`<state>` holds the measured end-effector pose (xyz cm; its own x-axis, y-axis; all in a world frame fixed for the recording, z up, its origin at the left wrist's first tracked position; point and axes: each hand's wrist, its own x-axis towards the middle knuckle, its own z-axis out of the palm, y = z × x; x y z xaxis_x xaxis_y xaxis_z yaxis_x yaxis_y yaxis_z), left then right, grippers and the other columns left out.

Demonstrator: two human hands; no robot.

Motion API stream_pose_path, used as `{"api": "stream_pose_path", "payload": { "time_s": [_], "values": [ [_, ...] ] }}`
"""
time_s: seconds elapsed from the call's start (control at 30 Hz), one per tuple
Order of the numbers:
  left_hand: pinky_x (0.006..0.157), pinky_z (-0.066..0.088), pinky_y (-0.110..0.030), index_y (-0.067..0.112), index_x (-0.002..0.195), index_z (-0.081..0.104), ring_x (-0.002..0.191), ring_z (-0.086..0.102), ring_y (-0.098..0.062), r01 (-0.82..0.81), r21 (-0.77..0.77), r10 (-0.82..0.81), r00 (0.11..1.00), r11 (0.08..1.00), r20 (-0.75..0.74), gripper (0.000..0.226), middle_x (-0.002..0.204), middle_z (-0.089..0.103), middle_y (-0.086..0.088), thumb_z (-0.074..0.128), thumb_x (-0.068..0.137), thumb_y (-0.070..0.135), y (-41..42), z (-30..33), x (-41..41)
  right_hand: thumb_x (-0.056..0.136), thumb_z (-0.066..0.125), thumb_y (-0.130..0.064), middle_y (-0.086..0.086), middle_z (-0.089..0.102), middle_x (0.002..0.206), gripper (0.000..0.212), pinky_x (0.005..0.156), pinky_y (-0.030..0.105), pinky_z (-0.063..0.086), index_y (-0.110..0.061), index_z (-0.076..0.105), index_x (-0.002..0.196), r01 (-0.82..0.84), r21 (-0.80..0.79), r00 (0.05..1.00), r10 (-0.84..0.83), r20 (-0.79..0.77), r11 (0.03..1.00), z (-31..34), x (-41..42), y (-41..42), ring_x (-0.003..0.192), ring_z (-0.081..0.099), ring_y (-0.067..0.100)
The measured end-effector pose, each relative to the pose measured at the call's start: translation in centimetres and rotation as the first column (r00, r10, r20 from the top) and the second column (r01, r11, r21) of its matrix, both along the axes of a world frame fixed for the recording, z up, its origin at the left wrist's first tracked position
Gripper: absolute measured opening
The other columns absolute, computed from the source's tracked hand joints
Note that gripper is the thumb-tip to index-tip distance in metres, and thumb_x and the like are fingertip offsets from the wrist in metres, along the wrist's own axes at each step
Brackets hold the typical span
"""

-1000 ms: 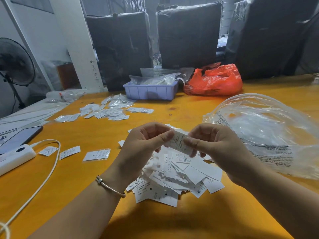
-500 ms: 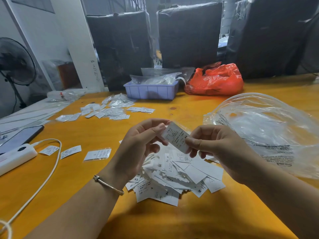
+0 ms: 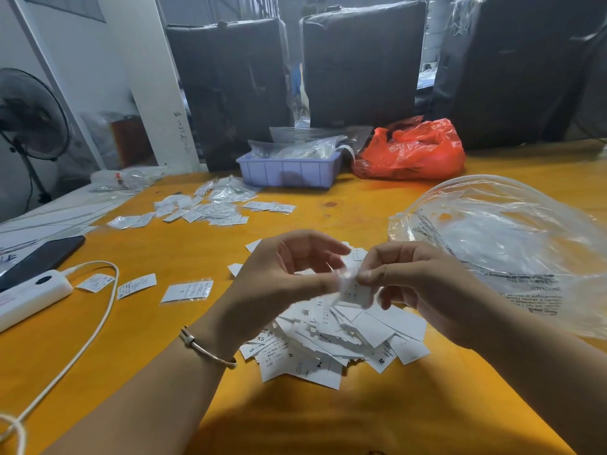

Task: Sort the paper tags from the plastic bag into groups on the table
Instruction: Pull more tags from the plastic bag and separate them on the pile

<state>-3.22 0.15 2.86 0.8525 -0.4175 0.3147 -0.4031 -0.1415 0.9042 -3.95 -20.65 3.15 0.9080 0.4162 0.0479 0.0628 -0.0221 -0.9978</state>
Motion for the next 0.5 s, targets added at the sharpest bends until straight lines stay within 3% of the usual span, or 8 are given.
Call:
{"api": "stream_pose_path", "payload": {
  "time_s": [0.07,0.27,0.4,0.5],
  "values": [
    [0.065,0.058,-0.050,0.026,0.094,0.075,0.089,0.068,-0.024,-0.048,0.107,0.038,0.995,0.993,0.093,0.027,0.090,0.073,-0.003,0.074,0.071,0.011,-0.3,0.0,-0.2,0.068,0.073,-0.012,0.014,0.062,0.068,0.015,0.049,0.016,0.041,-0.008,0.061,0.060,0.000,0.008,1.000,0.000,-0.013,1.000,0.0,0.1,-0.1,0.056,0.054,0.009],
    [0.046,0.048,-0.021,0.019,0.081,0.071,0.059,0.063,-0.007,-0.222,0.065,0.199,0.946,0.973,0.256,0.018,0.072,0.070,0.003,0.056,0.077,0.010,-0.8,-0.8,0.0,0.070,0.068,-0.015,0.017,0.065,0.071,0.015,0.048,0.015,0.042,-0.013,0.062,0.057,-0.005,0.027,1.000,0.005,-0.012,1.000,-0.1,0.2,0.0,0.056,0.056,0.009],
    [0.045,0.047,-0.018,0.011,0.076,0.071,0.050,0.062,-0.010,-0.289,-0.002,0.277,0.918,0.957,0.282,0.019,0.064,0.070,0.002,0.052,0.081,0.009,-0.7,-1.2,0.4,0.070,0.067,-0.014,0.017,0.067,0.071,0.012,0.048,0.016,0.042,-0.010,0.061,0.061,0.005,0.064,1.000,-0.004,-0.019,0.998,-0.2,0.5,-0.3,0.056,0.057,0.012],
    [0.048,0.047,-0.021,0.008,0.078,0.070,0.054,0.061,-0.012,-0.280,-0.078,0.289,0.942,0.957,0.169,0.023,0.064,0.068,-0.005,0.047,0.080,0.006,-0.1,-1.0,0.8,0.073,0.070,-0.009,0.018,0.068,0.072,0.014,0.049,0.016,0.043,-0.006,0.059,0.065,0.011,0.079,1.000,-0.010,-0.021,0.997,-0.1,0.6,-0.6,0.057,0.056,0.013]
  ]
}}
